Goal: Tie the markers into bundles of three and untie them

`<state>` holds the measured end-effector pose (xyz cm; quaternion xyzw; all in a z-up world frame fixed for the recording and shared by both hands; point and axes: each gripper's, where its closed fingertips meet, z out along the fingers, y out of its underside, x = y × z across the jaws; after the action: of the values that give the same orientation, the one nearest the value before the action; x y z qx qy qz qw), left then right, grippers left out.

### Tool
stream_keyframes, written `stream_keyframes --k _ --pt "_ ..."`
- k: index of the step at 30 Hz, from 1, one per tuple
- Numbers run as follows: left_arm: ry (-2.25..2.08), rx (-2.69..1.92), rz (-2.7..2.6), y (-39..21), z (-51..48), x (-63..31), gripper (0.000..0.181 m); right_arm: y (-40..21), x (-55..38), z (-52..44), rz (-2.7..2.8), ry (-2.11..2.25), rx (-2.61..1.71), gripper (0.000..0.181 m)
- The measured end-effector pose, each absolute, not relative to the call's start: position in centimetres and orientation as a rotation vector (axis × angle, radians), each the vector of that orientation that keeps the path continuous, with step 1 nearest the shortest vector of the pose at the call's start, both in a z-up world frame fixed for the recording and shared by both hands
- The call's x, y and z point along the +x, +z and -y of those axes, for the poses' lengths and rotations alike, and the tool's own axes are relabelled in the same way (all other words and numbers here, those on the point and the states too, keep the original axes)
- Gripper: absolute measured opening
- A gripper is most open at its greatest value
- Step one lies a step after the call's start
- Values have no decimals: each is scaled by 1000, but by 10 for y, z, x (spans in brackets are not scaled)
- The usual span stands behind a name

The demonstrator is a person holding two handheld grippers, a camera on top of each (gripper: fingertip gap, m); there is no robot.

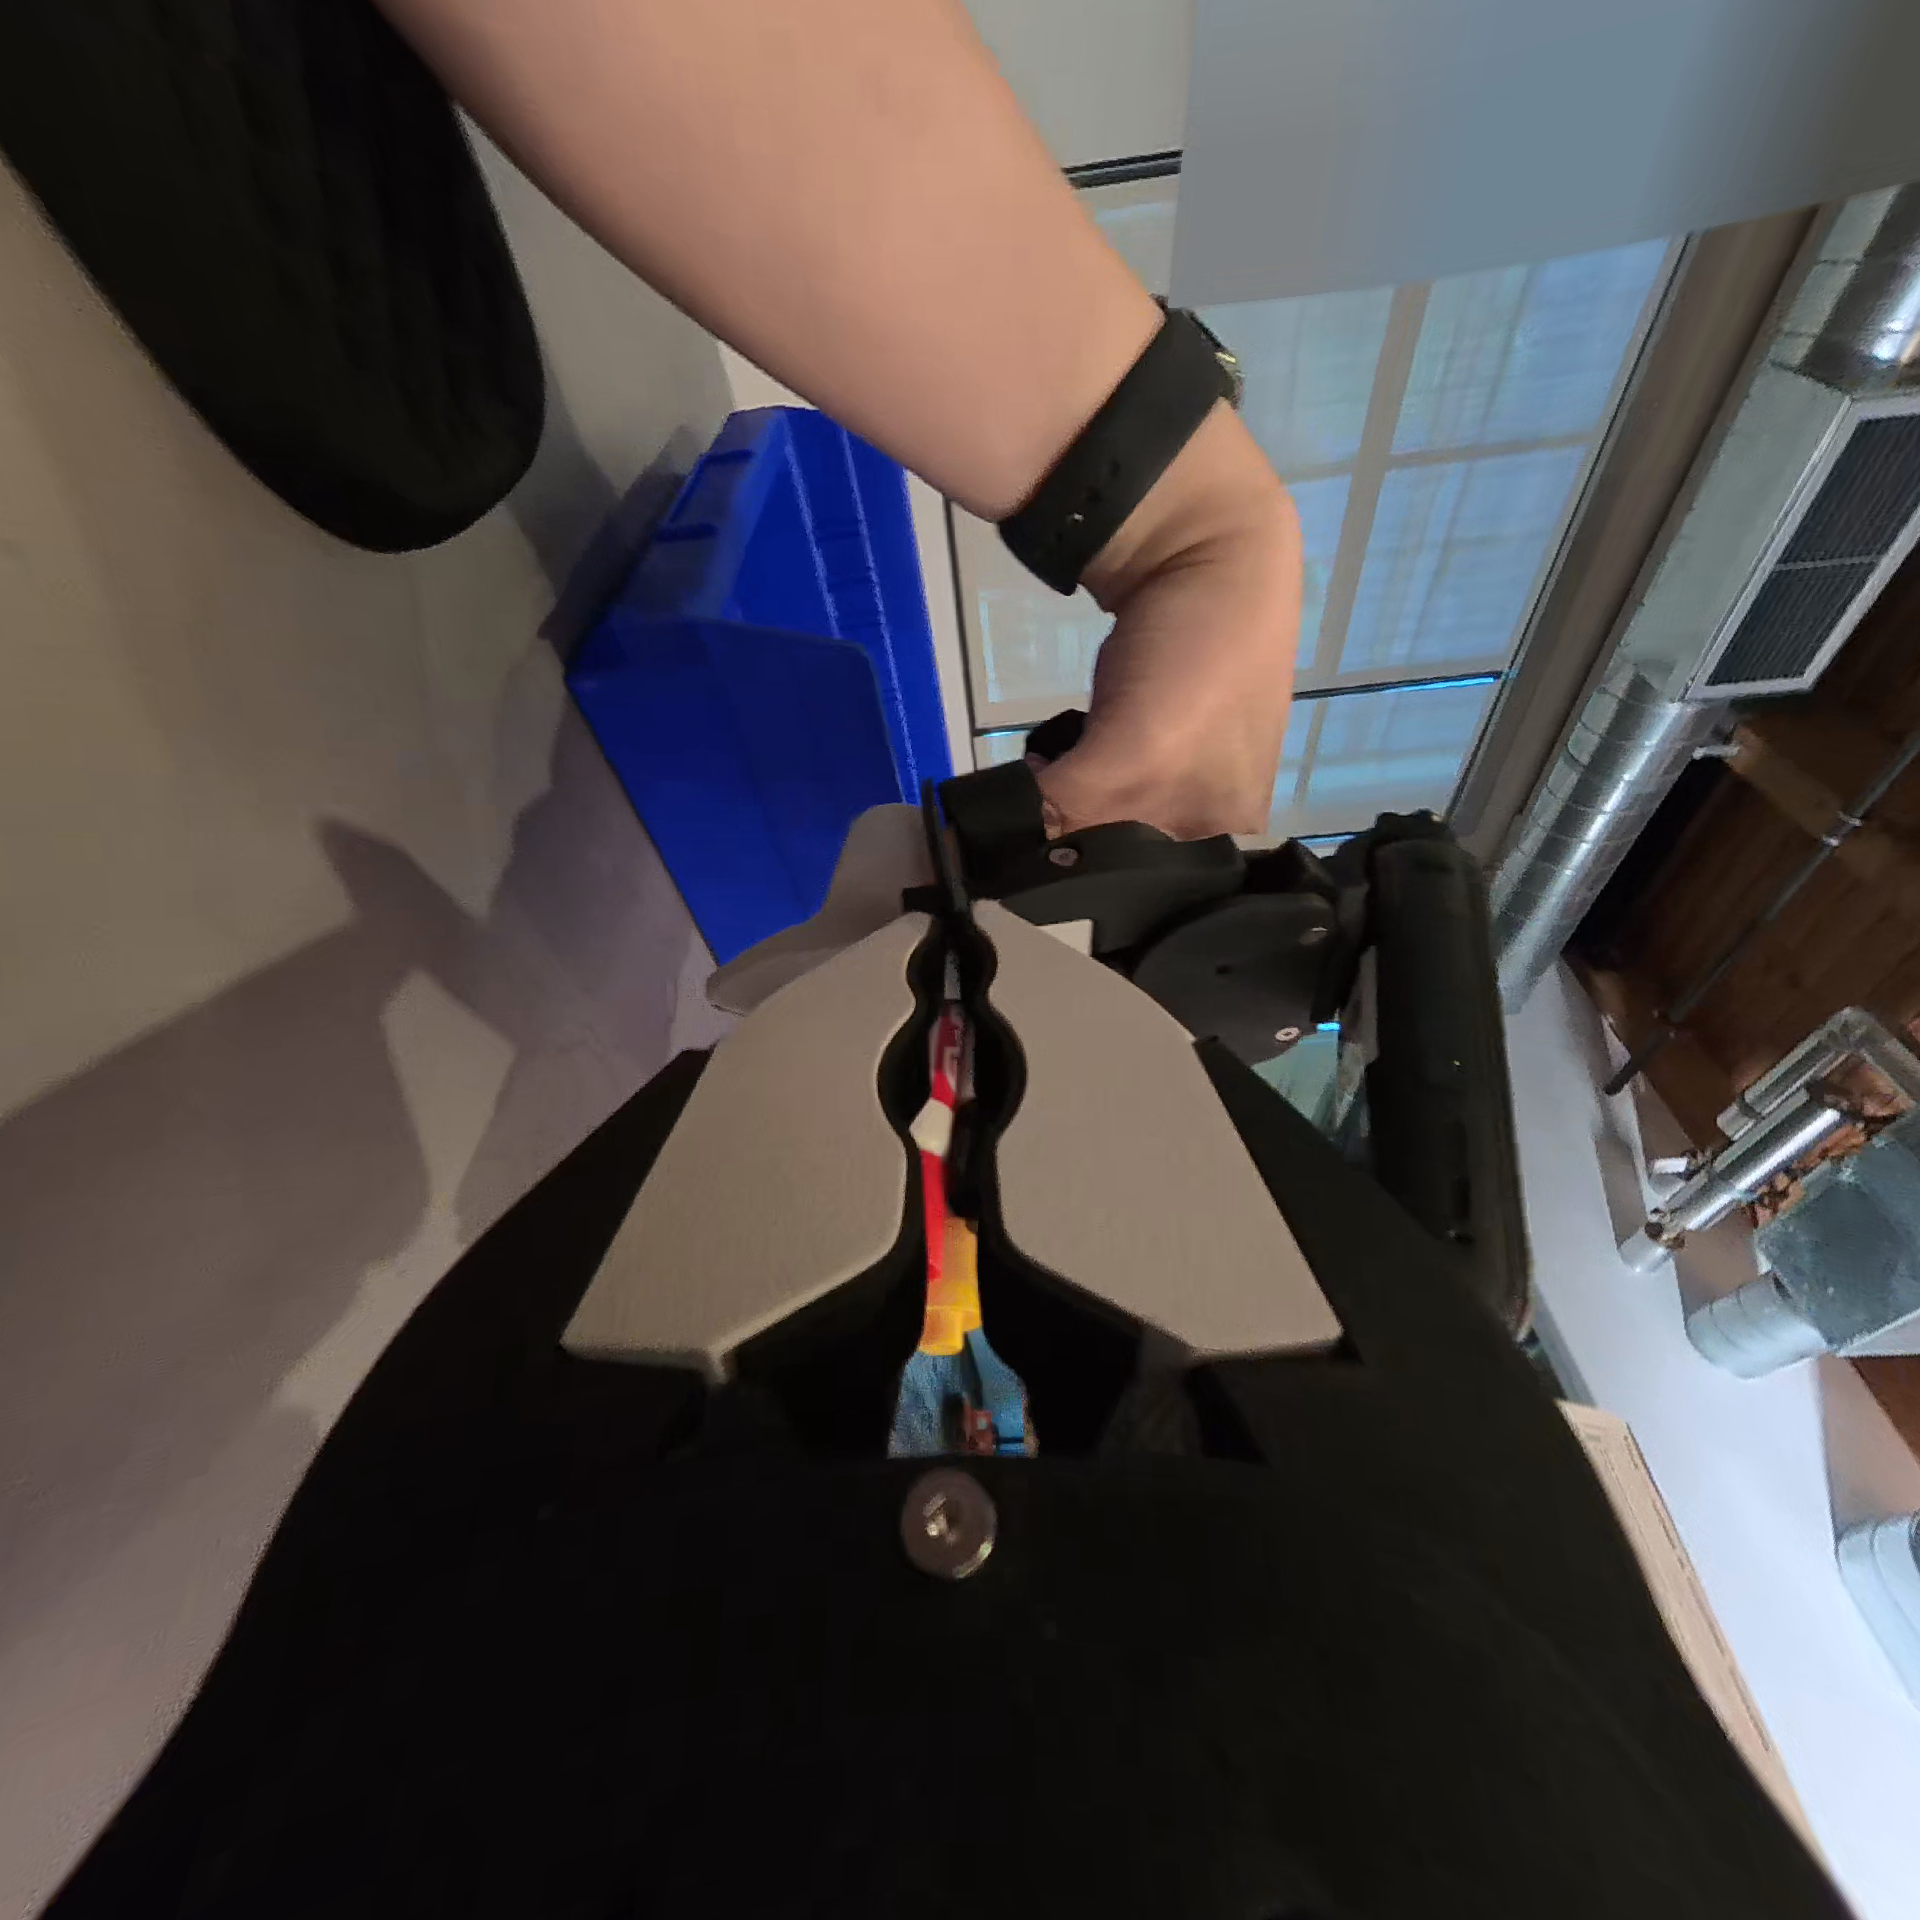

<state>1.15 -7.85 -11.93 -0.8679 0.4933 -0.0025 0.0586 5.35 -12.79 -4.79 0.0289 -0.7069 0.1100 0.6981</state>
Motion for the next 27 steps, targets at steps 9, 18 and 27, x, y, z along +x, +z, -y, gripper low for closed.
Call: stream_keyframes --k 9,18,27 --pt "10 -2585 -1482 -117 73 8 42 -64 52 130 1617 196 104 3" --pt "93 -2491 -1511 -108 65 13 42 -56 55 124 1597 199 92 3" --pt "56 -2516 -1507 -110 69 16 42 -58 55 123 1604 210 77 6"
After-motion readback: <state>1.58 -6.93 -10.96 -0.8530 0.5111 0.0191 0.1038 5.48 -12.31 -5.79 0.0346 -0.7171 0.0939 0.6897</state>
